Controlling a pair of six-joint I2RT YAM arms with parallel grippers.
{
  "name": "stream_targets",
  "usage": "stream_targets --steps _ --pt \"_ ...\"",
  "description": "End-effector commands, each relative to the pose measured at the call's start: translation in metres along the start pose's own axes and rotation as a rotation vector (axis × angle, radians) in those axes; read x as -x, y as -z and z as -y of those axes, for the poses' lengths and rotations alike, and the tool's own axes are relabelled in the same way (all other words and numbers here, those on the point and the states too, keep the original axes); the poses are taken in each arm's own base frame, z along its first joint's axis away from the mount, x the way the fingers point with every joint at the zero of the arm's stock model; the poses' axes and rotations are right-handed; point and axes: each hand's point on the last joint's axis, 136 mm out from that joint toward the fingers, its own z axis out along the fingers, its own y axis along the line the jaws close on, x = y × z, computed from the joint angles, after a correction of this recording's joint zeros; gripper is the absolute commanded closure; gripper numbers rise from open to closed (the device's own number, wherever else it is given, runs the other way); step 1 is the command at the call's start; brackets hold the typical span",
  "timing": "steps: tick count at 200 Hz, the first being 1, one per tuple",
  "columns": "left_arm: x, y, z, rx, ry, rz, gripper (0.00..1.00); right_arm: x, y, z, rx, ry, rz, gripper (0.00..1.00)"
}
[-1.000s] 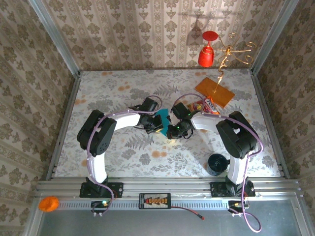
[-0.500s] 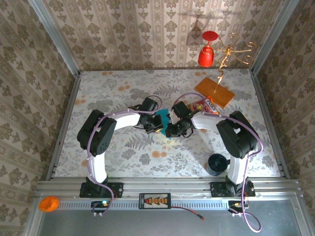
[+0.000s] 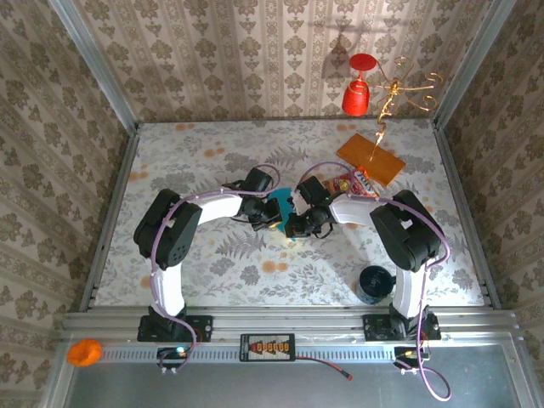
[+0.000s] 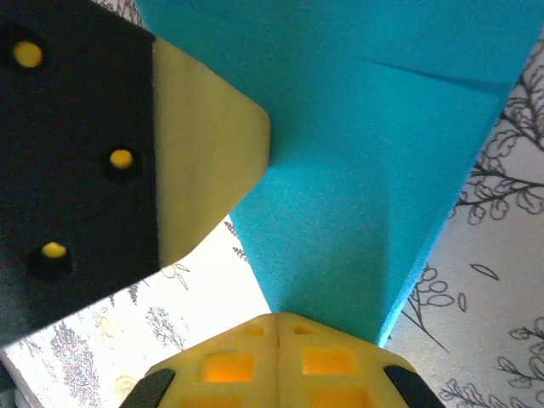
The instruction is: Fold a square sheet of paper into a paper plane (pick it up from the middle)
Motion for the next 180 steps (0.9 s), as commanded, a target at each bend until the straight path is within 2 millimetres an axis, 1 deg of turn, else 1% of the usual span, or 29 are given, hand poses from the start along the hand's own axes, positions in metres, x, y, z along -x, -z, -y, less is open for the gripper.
stream_targets --steps 1,37,56,65,78,100,112,151,180 --pt "-0.026 -0.029 -0.089 0.275 0.074 -0.082 0.99 -0.049 -0.001 0.029 -0.069 -0.057 -0.113 0.94" --pt "-0.031 -0.032 -0.099 0.291 0.086 -0.094 1.00 -0.069 0.011 0.032 -0.058 -0.071 -0.109 0.94" --pt "-0.030 -0.032 -0.099 0.287 0.083 -0.094 1.00 -0.078 0.018 0.034 -0.059 -0.072 -0.108 0.94" --pt "-0.030 -0.032 -0.097 0.279 0.080 -0.093 1.00 -0.079 0.022 0.036 -0.065 -0.078 -0.105 0.94" --pt "-0.029 -0.032 -0.092 0.265 0.073 -0.090 1.00 -0.070 0.029 0.032 -0.056 -0.074 -0.086 0.94" --pt "-0.027 -0.031 -0.084 0.247 0.061 -0.087 1.00 -0.040 0.043 0.010 -0.019 -0.027 0.002 0.94" --pt "-0.026 -0.030 -0.079 0.239 0.056 -0.082 1.00 -0.026 0.046 0.000 0.002 -0.010 0.039 0.94" --pt "-0.025 -0.027 -0.070 0.220 0.044 -0.076 1.00 0.002 0.028 -0.003 -0.003 -0.018 0.050 0.96" --pt "-0.022 -0.024 -0.062 0.203 0.035 -0.066 1.00 0.011 0.016 -0.004 -0.013 -0.015 0.040 0.97"
